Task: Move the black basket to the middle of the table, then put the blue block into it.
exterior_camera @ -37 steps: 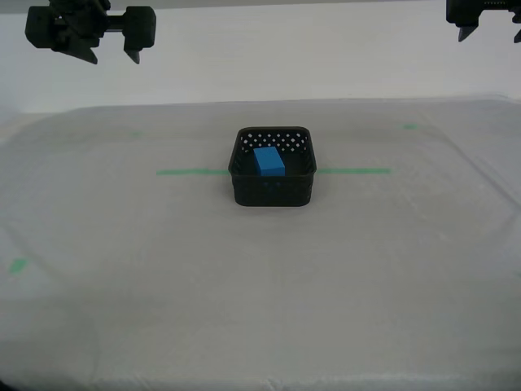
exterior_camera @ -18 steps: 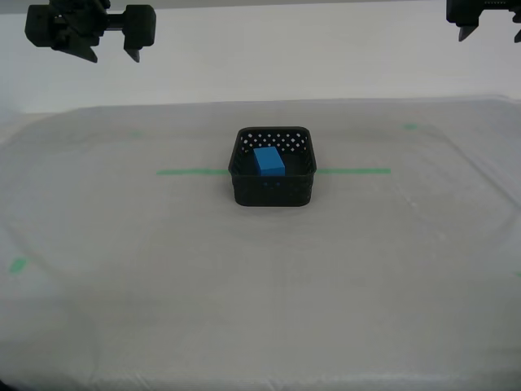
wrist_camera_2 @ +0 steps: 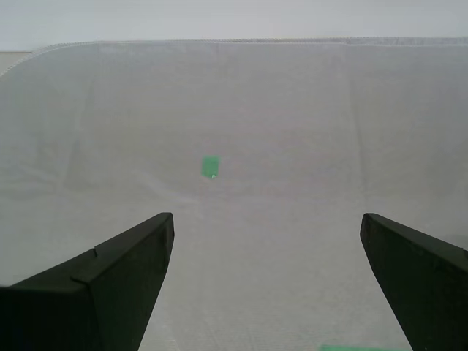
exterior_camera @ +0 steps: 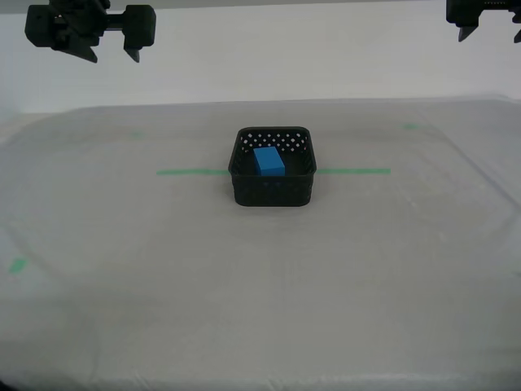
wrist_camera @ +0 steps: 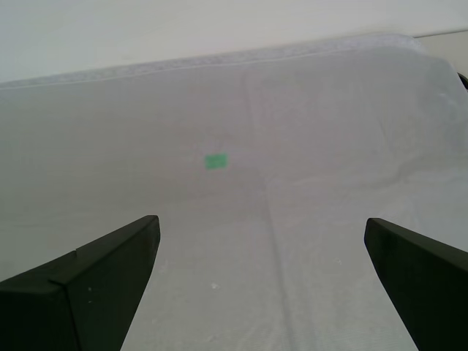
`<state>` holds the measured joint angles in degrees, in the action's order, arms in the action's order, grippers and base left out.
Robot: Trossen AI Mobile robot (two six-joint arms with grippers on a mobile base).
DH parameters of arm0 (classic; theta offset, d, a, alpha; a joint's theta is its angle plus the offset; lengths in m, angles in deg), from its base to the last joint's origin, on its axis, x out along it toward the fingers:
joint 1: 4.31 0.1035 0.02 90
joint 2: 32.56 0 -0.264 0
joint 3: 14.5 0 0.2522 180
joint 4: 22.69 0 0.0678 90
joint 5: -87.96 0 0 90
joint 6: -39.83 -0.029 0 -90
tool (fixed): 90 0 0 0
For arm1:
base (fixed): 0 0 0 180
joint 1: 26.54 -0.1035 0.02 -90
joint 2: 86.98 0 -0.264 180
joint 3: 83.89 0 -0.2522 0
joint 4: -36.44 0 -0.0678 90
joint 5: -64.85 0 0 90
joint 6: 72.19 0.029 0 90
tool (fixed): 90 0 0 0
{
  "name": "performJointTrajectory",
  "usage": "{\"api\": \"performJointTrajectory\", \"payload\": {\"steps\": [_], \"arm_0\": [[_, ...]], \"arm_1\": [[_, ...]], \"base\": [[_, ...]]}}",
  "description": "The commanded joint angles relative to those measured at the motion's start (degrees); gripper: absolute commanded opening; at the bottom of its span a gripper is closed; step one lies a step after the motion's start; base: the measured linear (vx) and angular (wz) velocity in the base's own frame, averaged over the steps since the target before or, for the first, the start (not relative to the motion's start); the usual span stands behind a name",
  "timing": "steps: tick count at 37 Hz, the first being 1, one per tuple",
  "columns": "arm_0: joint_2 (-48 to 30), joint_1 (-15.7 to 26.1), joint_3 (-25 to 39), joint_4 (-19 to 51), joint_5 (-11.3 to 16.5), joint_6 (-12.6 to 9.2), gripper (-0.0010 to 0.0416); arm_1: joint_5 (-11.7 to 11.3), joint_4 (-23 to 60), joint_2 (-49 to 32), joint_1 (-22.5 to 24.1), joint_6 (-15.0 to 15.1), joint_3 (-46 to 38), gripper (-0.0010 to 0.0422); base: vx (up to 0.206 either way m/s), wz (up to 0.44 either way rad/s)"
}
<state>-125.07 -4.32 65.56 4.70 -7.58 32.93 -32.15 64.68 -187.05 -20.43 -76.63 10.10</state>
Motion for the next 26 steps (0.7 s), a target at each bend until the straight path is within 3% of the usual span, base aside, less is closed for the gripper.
{"api": "performJointTrajectory", "payload": {"steps": [1,26], "arm_0": [[0.02,0.07,0.04,-0.15,0.15,0.00,0.0393],[0.02,0.07,0.04,-0.15,0.15,0.00,0.0393]], "arm_1": [[-0.11,-0.07,0.04,-0.02,-0.07,-0.04,0.0350],[-0.11,-0.07,0.04,-0.02,-0.04,-0.04,0.0350]], "base": [[0.000,0.000],[0.000,0.000]]}}
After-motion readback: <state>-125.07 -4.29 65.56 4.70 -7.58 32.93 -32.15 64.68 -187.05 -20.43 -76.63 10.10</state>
